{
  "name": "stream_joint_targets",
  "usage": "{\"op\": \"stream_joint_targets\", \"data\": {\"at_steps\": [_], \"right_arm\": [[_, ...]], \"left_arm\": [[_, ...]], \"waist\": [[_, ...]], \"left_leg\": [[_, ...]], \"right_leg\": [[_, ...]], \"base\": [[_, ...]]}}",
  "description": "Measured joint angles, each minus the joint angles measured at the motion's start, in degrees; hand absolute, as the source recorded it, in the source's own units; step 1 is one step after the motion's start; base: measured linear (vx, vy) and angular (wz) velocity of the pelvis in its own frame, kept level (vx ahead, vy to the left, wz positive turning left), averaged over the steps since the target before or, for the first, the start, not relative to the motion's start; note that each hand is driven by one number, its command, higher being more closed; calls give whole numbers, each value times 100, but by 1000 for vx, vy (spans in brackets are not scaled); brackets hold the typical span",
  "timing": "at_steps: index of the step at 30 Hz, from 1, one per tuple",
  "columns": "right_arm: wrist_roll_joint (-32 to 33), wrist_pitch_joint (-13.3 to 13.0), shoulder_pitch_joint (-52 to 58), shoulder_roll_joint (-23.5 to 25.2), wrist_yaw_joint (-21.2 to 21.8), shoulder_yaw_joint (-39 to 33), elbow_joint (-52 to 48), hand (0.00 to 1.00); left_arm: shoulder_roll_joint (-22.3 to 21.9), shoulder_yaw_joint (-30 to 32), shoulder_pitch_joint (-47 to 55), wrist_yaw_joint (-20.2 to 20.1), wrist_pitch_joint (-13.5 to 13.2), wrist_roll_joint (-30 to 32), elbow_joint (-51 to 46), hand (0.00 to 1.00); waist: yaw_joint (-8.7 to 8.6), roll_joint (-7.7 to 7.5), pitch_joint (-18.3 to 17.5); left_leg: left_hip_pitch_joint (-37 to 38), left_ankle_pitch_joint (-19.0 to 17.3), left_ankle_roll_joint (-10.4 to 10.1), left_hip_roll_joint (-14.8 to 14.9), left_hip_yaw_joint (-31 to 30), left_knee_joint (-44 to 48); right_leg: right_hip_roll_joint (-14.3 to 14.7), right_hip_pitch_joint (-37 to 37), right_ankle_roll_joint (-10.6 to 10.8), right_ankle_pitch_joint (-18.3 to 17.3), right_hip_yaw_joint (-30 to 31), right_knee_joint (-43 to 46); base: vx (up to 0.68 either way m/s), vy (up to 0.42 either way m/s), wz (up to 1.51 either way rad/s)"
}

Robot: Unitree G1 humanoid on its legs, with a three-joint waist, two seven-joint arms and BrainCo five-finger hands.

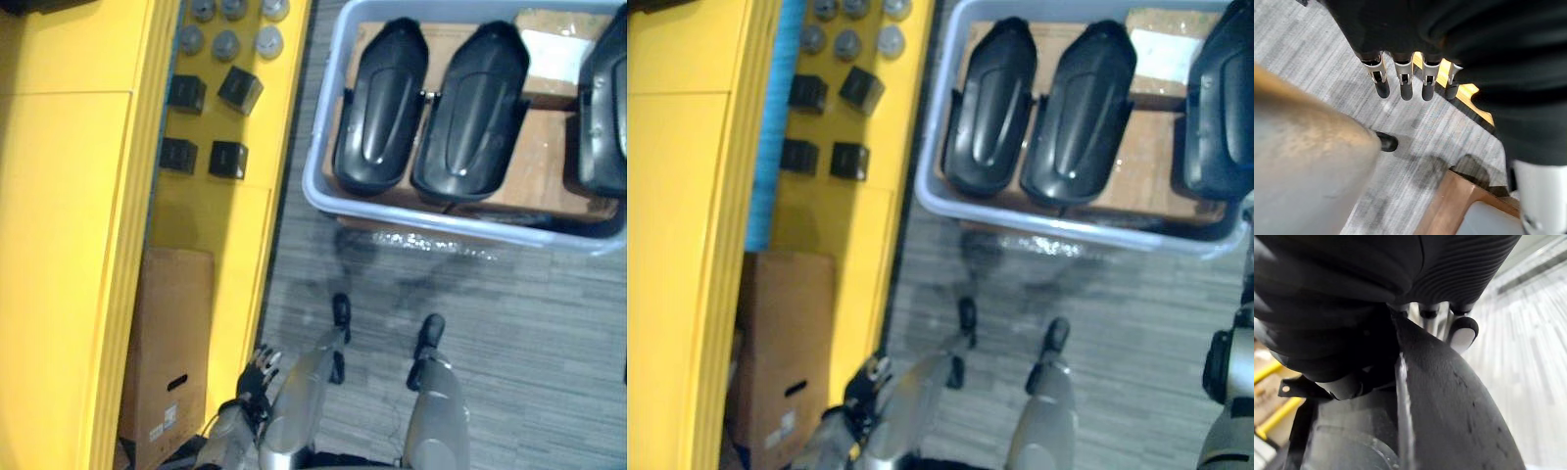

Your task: Walk over and take plastic housings, then place them on the shelf

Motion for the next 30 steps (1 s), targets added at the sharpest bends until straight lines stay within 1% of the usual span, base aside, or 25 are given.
{"op": "stream_joint_targets", "data": {"at_steps": [4, 5, 6, 8, 9, 11, 12, 13, 14, 16, 18, 20, 23, 25, 26, 27, 28, 29, 30], "right_arm": [[-1, -146, 401, 109, -171, -336, -485, 100], [-1, -232, 495, 202, -183, -471, -632, 100], [-5, -256, 565, 261, -194, -507, -732, 100], [-10, -451, 901, 540, -238, -631, -1104, 100], [-13, -497, 1010, 598, -256, -641, -1203, 100], [-68, -675, 1501, 946, -293, -815, -1724, 100], [-72, -706, 1668, 1006, -336, -851, -1913, 100], [-87, -761, 1980, 1112, -413, -936, -2255, 100], [-99, -788, 2126, 1186, -441, -1011, -2420, 100], [-247, -837, 2711, 1549, -610, -1264, -3112, 100], [-429, -853, 3021, 1773, -706, -1317, -3580, 100], [-707, -882, 3278, 2079, -780, -1317, -4010, 100], [-1012, -955, 3578, 2322, -874, -1288, -4510, 100], [-1276, -980, 3758, 2383, -892, -1268, -4812, 100], [-1346, -984, 3761, 2394, -892, -1263, -4861, 100], [-1438, -986, 3763, 2411, -890, -1245, -4976, 100], [-1459, -994, 3759, 2411, -886, -1230, -5027, 100], [-1471, -1007, 3742, 2411, -856, -1140, -5081, 100], [-1471, -1006, 3709, 2411, -831, -1054, -5084, 100]], "left_arm": [[34, 159, 172, 2, -5, 10, -206, 0], [77, 178, 212, 4, -4, 12, -252, 0], [101, 197, 255, 6, -2, 16, -310, 0], [111, 361, 402, 24, -6, 59, -436, 0], [110, 382, 421, 29, -9, 59, -436, 0], [122, 444, 518, 45, -15, 83, -464, 0], [118, 442, 554, 60, -18, 175, -517, 0], [115, 436, 594, 110, -38, 283, -633, 0], [116, 436, 592, 140, -39, 286, -690, 0], [117, 442, 605, 207, -44, 279, -1033, 0], [117, 455, 611, 209, -2, 279, -1400, 0], [108, 562, 620, 186, 26, 274, -1889, 0], [111, 586, 581, 39, 150, 265, -2651, 0], [111, 531, 560, -177, 454, 255, -3347, 0], [112, 514, 546, -234, 514, 257, -3474, 0], [127, 420, 490, -302, 672, 268, -3710, 0], [146, 369, 426, -313, 738, 277, -3806, 0], [234, 202, 190, -341, 914, 300, -3984, 0], [287, 110, 88, -346, 974, 348, -4060, 0]], "waist": [[-34, -174, 90], [-51, -238, 106], [-70, -291, 105], [-121, -513, 26], [-130, -564, -10], [-161, -835, -293], [-167, -878, -388], [-188, -978, -499], [-205, -1032, -541], [-257, -1204, -892], [-312, -1281, -1143], [-314, -1390, -1440], [-327, -1406, -1605], [-347, -1361, -1814], [-359, -1349, -1867], [-365, -1327, -1983], [-367, -1321, -2002], [-372, -1328, -2012], [-372, -1340, -2049]], "left_leg": [[407, 28, -39, 53, 8, -237], [539, 36, -52, 77, 14, -303], [615, 41, -59, 89, 15, -346], [932, 60, -87, 132, 34, -536], [1007, 61, -88, 138, 44, -584], [1186, 84, -122, 165, 124, -777], [1198, 91, -131, 172, 131, -823], [1282, 95, -137, 171, 137, -889], [1336, 95, -137, 163, 136, -901], [1385, 94, -138, 141, 130, -906], [1450, 74, -156, 128, 131, -916], [1523, 8, -178, 126, 172, -937], [1717, -59, -195, 131, 250, -961], [1790, -80, -178, 120, 284, -962], [1804, -81, -176, 112, 290, -962], [1812, -83, -173, 106, 312, -962], [1844, -82, -172, 104, 311, -961], [1975, -75, -161, 99, 288, -960], [2010, -71, -156, 99, 290, -960]], "right_leg": [[98, 429, 4, 74, -46, -294], [141, 573, -1, 112, -53, -393], [162, 648, 0, 127, -59, -447], [224, 953, 12, 165, -90, -636], [238, 1026, 18, 180, -90, -699], [303, 1216, 39, 302, -94, -999], [324, 1229, 55, 339, -98, -1057], [335, 1333, 89, 388, -107, -1168], [335, 1410, 97, 402, -115, -1220], [326, 1545, 142, 444, -188, -1348], [315, 1629, 143, 441, -239, -1373], [316, 1726, 121, 421, -253, -1510], [320, 1904, 91, 380, -252, -1529], [306, 1989, 92, 348, -274, -1566], [298, 2006, 98, 358, -286, -1587], [287, 2021, 136, 416, -303, -1624], [284, 2058, 109, 457, -317, -1638], [283, 2228, 104, 486, -381, -1672], [282, 2265, 102, 491, -391, -1674]], "base": [[44, -21, -4], [63, -30, -3], [92, -39, -6], [95, -45, -6], [92, -31, -10], [101, -15, -14], [115, 2, -9], [84, 10, -2], [87, 13, 2], [52, 7, 10], [17, 6, 6], [-20, -6, -13], [-47, -7, -10], [-27, 13, -7], [0, 18, -6], [14, 12, -4], [30, 8, 2], [27, 1, 6], [30, -3, 6]]}}
